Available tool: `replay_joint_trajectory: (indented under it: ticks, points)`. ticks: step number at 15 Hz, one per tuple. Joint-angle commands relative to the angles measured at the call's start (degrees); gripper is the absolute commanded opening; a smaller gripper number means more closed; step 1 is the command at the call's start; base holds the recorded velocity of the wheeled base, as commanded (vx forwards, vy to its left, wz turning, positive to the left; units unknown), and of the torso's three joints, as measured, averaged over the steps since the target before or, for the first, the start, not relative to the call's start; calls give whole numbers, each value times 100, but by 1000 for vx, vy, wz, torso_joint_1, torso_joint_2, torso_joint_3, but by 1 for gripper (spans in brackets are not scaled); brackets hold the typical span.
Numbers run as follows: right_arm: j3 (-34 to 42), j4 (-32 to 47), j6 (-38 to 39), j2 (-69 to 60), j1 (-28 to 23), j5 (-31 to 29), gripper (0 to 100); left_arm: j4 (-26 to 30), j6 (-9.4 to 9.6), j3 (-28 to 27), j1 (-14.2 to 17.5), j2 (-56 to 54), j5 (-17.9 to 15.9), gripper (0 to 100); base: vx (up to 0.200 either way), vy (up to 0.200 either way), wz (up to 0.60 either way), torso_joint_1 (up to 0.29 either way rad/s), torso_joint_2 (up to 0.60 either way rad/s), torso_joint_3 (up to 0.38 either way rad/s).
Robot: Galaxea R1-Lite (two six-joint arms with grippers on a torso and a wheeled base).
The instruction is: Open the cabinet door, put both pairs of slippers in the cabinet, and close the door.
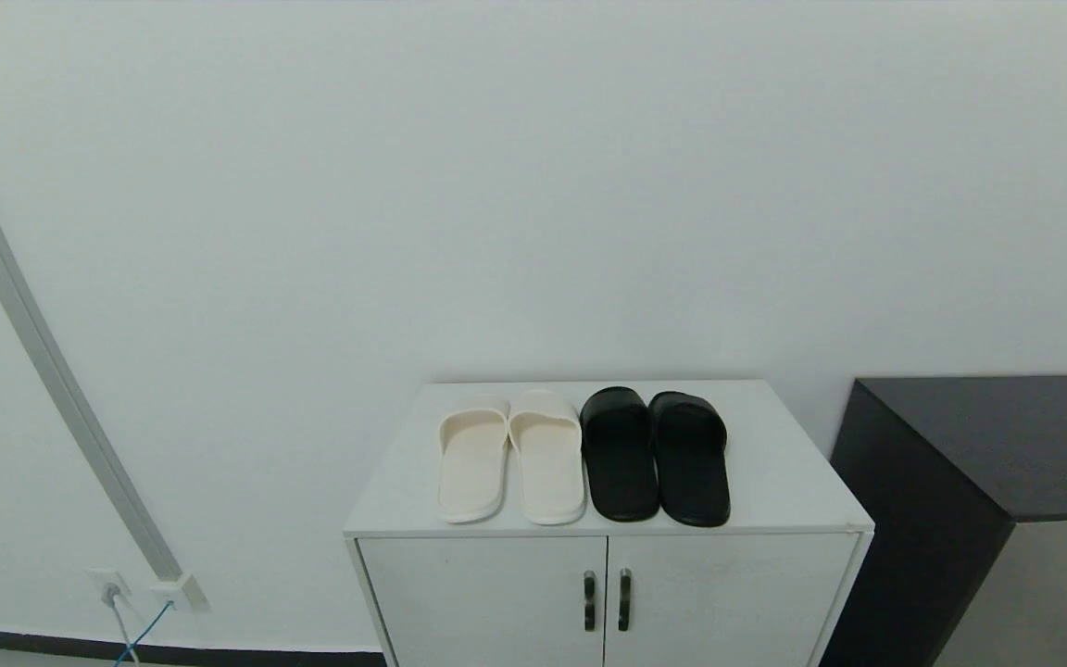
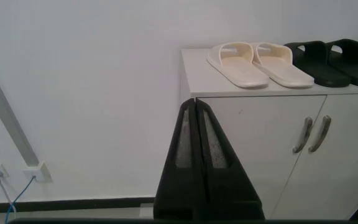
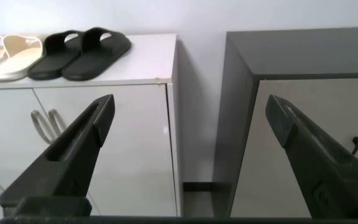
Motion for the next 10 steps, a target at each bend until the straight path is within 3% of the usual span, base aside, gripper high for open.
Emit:
replay_joint_trajectory:
  ticks: [1, 4, 6, 10]
  points:
    - [1, -5, -2, 242, 21, 4, 100, -1, 1, 1, 1, 0, 0, 0, 0, 0, 0, 0, 0, 0]
    - [-25, -40, 182, -65, -49, -102, 100, -1, 1, 1, 1, 0, 0, 0, 0, 0, 0, 0, 0, 0]
    - [-843, 127, 674, 304, -49, -84, 100, -1, 1, 10, 1, 0, 0, 0, 0, 0, 0, 0, 0, 0]
    - [-843, 48, 296, 2000, 13, 742, 100, -1, 1, 1, 1, 0, 0, 0, 0, 0, 0, 0, 0, 0]
